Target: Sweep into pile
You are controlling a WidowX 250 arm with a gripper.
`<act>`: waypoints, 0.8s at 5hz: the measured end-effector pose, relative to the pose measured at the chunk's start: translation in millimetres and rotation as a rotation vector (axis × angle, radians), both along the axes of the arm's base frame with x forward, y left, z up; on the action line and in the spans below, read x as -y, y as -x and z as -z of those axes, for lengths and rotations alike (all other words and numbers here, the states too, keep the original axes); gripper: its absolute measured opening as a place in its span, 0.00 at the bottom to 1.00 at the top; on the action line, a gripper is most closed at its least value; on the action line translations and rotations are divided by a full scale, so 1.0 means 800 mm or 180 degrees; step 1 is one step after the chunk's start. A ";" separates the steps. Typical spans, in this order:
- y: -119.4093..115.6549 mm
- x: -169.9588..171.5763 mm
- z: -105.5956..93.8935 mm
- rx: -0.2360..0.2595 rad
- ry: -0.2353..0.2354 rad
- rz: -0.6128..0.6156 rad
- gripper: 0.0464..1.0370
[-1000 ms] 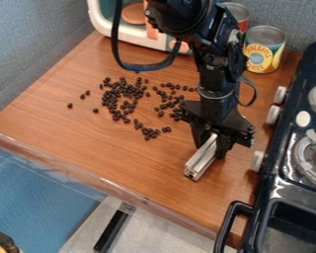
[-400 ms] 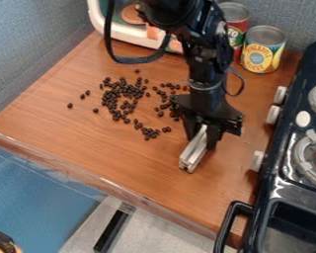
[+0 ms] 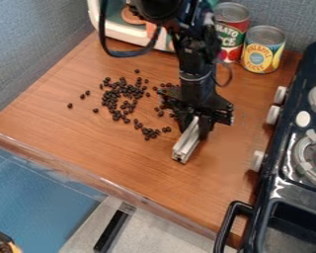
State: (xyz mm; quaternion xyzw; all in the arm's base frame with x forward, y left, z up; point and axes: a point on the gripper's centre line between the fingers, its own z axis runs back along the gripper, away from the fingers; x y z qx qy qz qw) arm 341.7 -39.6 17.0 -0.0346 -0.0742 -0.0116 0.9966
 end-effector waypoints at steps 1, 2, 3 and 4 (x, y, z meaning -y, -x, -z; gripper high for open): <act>-0.004 -0.013 0.001 -0.0021 -0.0028 -0.0049 0.33; -0.005 -0.026 0.001 -0.0025 -0.0055 -0.0111 0.33; -0.005 -0.036 0.001 -0.0029 -0.0079 -0.0151 0.33; -0.003 -0.046 0.002 -0.0043 -0.0086 -0.0197 0.33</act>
